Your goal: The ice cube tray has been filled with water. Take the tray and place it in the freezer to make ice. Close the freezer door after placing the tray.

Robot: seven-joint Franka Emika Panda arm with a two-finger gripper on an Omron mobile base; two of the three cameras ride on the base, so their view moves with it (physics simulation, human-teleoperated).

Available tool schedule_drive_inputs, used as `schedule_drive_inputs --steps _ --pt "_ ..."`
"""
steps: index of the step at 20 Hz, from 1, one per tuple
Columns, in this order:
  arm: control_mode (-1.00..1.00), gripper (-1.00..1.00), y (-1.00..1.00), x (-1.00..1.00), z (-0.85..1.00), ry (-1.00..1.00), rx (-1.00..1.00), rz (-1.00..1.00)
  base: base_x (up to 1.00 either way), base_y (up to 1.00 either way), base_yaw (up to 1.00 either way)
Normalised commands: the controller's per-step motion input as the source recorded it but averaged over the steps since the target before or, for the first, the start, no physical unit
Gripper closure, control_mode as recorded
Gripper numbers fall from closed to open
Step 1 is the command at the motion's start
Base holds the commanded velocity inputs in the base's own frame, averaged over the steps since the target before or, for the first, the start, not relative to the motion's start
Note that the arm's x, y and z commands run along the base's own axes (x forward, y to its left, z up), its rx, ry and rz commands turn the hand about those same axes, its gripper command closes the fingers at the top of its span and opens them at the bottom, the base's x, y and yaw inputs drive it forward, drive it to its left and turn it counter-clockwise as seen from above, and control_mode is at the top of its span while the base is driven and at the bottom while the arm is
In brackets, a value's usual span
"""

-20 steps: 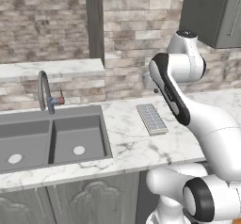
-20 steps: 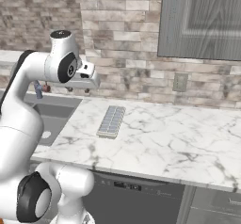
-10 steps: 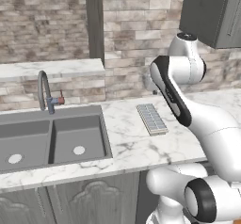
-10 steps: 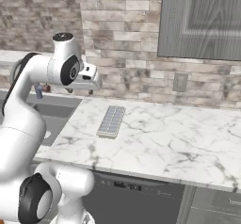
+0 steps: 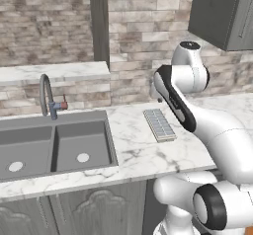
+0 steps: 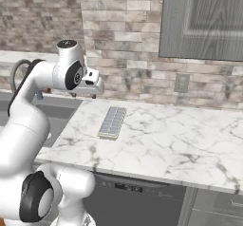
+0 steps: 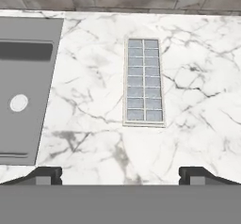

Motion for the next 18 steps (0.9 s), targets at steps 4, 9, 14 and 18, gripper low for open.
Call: schedule_drive_inputs --steps 4,9,14,18 --pt "-1.00 -1.00 0.00 0.54 -0.25 0.03 0.00 0.00 0.00 0.00 0.00" --pt "-1.00 -1.00 0.00 0.60 -0.23 0.04 0.00 0.00 0.00 0.00 0.00" --pt "-1.00 -1.00 0.00 0.40 -0.21 0.00 0.00 0.00 0.00 0.00 0.00" --pt "-1.00 -1.00 -0.01 0.28 -0.31 0.00 0.00 0.00 0.00 0.00 0.00"
